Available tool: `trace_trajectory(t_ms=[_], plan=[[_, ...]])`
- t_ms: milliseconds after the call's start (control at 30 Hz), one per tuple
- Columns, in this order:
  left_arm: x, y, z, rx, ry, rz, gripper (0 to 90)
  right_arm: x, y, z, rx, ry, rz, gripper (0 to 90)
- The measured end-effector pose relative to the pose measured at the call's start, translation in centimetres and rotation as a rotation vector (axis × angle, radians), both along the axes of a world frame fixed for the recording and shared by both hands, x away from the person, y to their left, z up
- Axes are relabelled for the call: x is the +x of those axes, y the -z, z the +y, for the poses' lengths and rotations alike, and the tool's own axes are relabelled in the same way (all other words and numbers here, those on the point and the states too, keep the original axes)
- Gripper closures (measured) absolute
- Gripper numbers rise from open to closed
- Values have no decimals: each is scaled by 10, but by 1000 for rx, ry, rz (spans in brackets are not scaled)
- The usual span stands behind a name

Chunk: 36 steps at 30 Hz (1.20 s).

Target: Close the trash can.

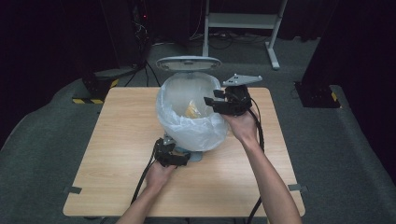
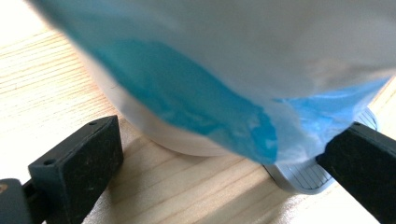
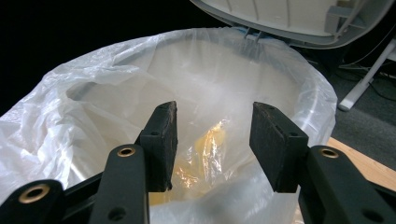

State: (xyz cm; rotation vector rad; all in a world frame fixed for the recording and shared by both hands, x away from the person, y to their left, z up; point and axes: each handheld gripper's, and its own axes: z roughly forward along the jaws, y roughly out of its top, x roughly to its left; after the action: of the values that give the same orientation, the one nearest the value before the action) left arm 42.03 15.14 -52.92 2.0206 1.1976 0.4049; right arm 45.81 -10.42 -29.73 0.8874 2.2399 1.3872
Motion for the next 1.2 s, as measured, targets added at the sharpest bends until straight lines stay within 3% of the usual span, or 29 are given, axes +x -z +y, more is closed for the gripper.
trace_trajectory(t_ms=[500, 733, 933, 1200], plan=[[0, 0, 0, 0, 0, 0, 6, -12, 7, -25, 77, 32, -35, 438], [0, 0, 0, 0, 0, 0, 7, -22, 16, -41, 110, 74, -71, 416], [0, 0, 0, 0, 1, 0, 6, -26, 23, -51, 124, 93, -81, 409], [0, 0, 0, 0, 0, 0, 7, -30, 41, -70, 138, 166, -88, 398]])
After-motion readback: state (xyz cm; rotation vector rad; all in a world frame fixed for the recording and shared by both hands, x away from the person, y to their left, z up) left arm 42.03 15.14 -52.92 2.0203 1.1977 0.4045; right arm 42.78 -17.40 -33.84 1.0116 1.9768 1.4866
